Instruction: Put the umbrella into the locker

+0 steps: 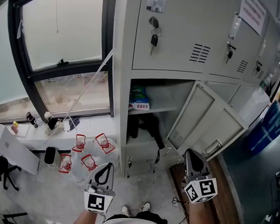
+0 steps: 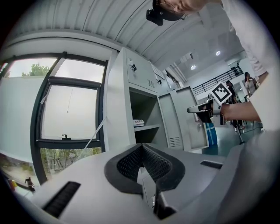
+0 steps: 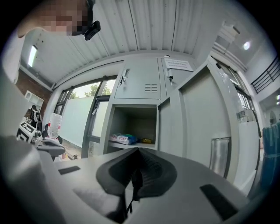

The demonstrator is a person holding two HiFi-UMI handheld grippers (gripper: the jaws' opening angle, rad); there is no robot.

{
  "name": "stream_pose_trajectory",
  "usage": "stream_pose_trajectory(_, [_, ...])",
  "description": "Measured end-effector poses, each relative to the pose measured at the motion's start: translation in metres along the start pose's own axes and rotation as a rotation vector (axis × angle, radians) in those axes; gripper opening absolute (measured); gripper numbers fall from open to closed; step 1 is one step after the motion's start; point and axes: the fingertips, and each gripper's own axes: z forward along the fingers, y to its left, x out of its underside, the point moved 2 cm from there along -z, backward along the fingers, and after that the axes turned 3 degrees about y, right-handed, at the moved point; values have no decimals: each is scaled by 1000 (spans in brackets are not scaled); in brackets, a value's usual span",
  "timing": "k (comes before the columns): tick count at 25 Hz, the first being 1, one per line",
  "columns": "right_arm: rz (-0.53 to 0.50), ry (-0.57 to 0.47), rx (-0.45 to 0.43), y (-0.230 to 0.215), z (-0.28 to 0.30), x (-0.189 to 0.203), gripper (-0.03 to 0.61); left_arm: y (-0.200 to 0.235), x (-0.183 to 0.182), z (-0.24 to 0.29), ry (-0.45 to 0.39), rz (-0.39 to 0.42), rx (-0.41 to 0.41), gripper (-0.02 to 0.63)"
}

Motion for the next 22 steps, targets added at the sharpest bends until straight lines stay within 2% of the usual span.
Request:
stream_pose_trajectory(8, [77, -46, -40, -1, -18, -15, 17, 2, -2, 4, 10, 9, -30, 21])
stream_pose_trajectory(16, [134, -39, -69, -7, -31, -12, 17, 15, -5, -7, 23, 1, -107, 21])
stream_pose_trajectory(22, [115, -26, -52, -14, -46, -13, 17, 23, -4, -17, 30, -10, -165, 21])
